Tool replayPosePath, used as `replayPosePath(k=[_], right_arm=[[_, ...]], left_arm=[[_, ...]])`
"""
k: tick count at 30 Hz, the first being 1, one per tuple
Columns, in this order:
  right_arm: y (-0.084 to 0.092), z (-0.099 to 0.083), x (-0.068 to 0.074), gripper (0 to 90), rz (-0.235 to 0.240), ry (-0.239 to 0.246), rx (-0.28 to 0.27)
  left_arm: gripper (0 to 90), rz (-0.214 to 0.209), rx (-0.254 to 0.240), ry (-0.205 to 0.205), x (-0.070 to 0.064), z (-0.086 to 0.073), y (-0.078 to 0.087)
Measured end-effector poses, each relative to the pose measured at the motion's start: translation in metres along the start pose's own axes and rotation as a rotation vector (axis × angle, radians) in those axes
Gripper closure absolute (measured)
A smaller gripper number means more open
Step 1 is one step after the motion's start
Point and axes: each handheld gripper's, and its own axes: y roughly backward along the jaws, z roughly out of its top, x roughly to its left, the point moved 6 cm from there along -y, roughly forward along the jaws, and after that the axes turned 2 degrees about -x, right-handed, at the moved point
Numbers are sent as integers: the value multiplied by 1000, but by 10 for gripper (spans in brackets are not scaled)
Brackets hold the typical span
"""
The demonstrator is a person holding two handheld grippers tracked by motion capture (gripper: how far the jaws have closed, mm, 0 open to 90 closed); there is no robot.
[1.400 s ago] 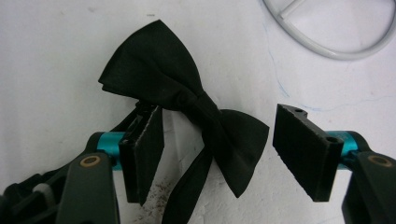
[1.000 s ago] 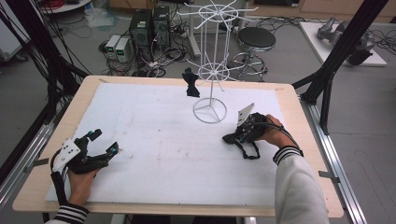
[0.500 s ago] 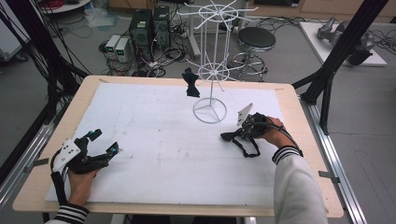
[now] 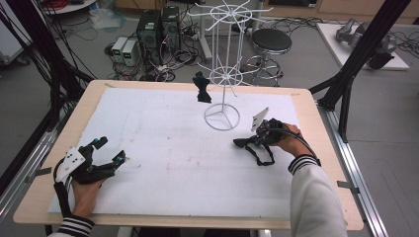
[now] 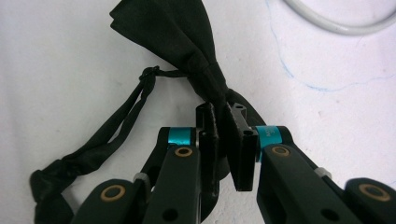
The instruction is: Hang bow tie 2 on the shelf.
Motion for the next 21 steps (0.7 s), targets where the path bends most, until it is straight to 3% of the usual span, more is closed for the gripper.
replayPosePath(k=[21], right_arm=[[33,10,-1,841,-38,-87,-176]], left_arm=[[155,3,-1,-2,0,0,0]])
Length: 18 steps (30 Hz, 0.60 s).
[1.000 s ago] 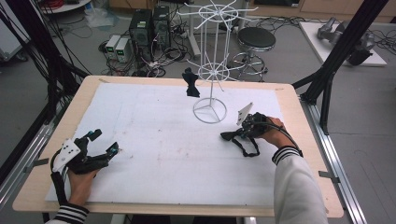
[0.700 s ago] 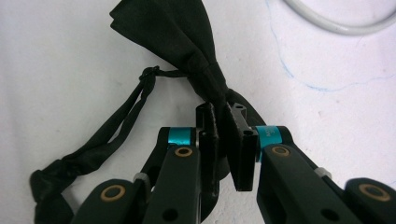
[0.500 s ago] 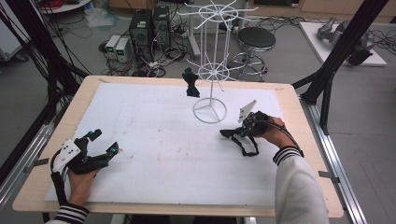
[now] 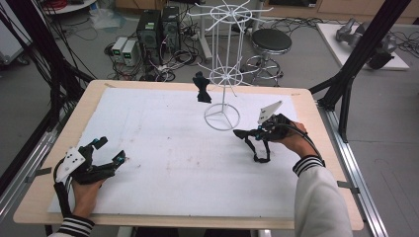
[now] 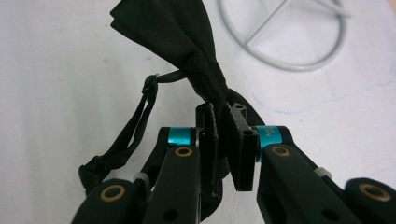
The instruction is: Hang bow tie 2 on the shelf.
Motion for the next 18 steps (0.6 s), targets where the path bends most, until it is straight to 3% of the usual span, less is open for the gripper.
replayPosePath(k=[18], right_arm=[[34,11,-5,839,-46,-89,-218]], left_arm=[[155,4,-2,-4,0,0,0]])
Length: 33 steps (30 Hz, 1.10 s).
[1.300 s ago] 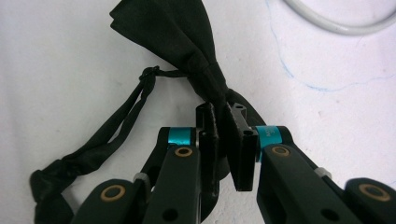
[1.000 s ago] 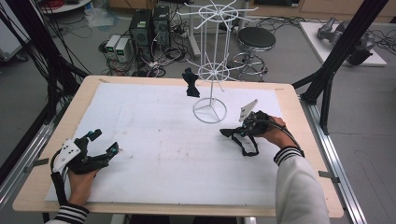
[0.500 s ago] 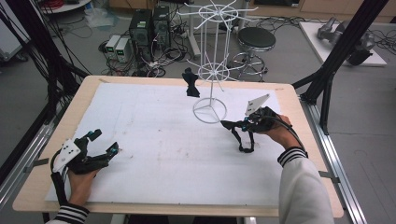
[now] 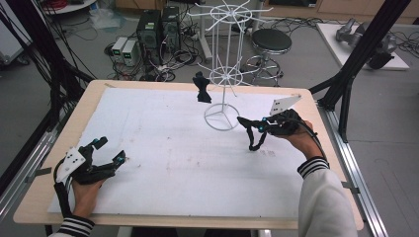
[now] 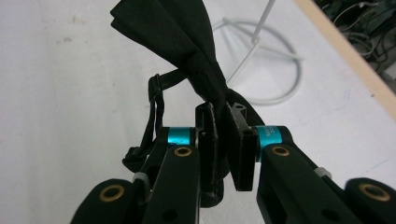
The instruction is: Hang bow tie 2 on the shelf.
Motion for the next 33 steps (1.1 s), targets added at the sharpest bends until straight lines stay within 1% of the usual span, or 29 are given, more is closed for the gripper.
replayPosePath(k=[4,7,10,13,15,18,23,25,28,29,33], right_arm=[[4,3,1,839,-10,-5,-19],[7,6,1,840,-12,-6,-48],[11,8,1,839,-15,-18,-75],[15,11,1,839,-10,-31,-122],[18,13,1,839,-7,-51,-168],[22,15,1,839,-10,-64,-203],[30,21,-1,839,-24,-71,-270],[34,21,-2,839,-29,-82,-289],[38,22,-4,840,-30,-121,-313],[39,22,-5,840,-37,-123,-320],[43,24,-6,841,-51,-156,-349]], left_arm=[[155,0,-2,-2,0,0,0],[155,1,-4,-3,0,0,0],[155,1,-4,-2,0,0,0],[156,2,-6,-2,-1,0,0],[155,2,-6,-3,-1,0,0],[155,1,-2,-6,0,0,0],[156,3,-3,-4,0,0,0],[155,3,-1,-6,0,0,0],[156,2,-1,-4,-1,0,0],[156,2,-1,-5,-1,0,0],[156,4,-2,-6,-1,0,0]])
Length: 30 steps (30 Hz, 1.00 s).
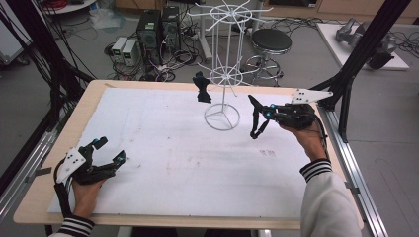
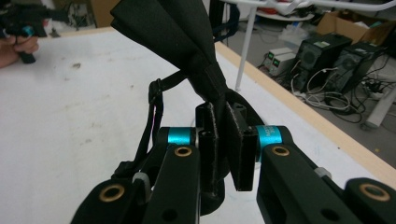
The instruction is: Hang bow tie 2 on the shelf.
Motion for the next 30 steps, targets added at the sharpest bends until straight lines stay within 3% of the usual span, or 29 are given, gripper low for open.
replayPosePath(k=[10,18,30], right_arm=[[7,13,-6,840,-97,-29,-92],[12,17,-12,841,-161,-56,-134],[7,35,-18,841,-229,-43,-137]], left_arm=[[156,0,0,-1,0,0,0],[156,-1,2,-1,0,0,0],[156,-1,1,0,0,0,0]])
